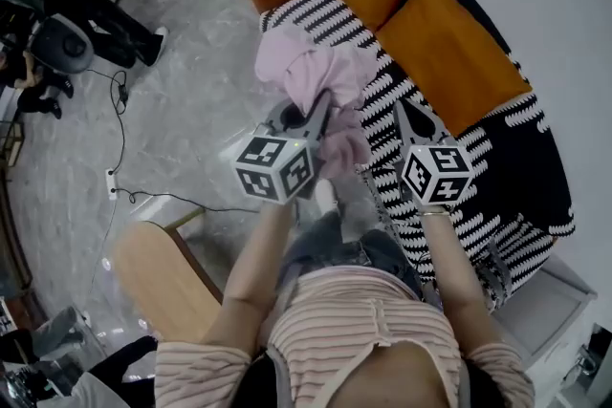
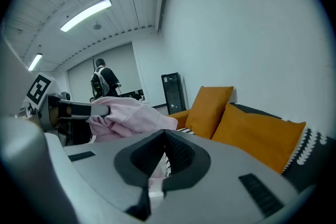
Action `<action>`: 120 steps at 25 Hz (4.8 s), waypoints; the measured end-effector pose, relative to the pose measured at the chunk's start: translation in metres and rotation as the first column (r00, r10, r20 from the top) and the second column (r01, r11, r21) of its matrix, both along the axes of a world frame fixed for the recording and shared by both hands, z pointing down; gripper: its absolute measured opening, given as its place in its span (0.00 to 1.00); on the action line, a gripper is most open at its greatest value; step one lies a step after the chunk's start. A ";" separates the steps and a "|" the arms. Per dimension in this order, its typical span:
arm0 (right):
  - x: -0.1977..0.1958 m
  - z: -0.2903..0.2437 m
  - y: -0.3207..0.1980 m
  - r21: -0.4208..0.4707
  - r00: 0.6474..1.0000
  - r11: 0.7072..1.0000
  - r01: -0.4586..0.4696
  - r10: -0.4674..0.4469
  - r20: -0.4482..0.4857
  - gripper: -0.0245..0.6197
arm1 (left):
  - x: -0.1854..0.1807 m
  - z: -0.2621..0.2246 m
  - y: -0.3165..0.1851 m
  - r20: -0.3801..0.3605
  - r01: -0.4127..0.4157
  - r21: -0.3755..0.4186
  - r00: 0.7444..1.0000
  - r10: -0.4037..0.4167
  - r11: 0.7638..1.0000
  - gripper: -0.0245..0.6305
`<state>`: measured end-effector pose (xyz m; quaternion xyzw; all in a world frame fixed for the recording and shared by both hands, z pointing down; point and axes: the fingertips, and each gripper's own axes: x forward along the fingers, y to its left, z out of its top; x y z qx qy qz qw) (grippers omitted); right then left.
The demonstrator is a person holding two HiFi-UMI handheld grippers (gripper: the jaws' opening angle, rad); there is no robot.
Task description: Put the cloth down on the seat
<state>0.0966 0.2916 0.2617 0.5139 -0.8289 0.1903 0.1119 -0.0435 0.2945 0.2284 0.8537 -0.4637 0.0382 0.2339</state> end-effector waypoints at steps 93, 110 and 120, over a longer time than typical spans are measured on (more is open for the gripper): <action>-0.027 0.281 -0.380 -0.411 0.994 0.912 -0.012 -0.036 -0.108 0.05 | 0.014 0.373 -0.427 0.144 0.103 -0.486 0.989 -0.037 0.868 0.10; -0.041 0.314 -0.387 -0.452 0.985 0.892 0.004 -0.080 -0.150 0.05 | 0.013 0.394 -0.438 0.234 0.107 -0.513 0.972 0.019 0.851 0.11; -0.040 0.309 -0.387 -0.448 0.987 0.894 -0.003 -0.069 -0.143 0.05 | 0.007 0.396 -0.440 0.299 0.171 -0.529 0.954 -0.006 0.831 0.31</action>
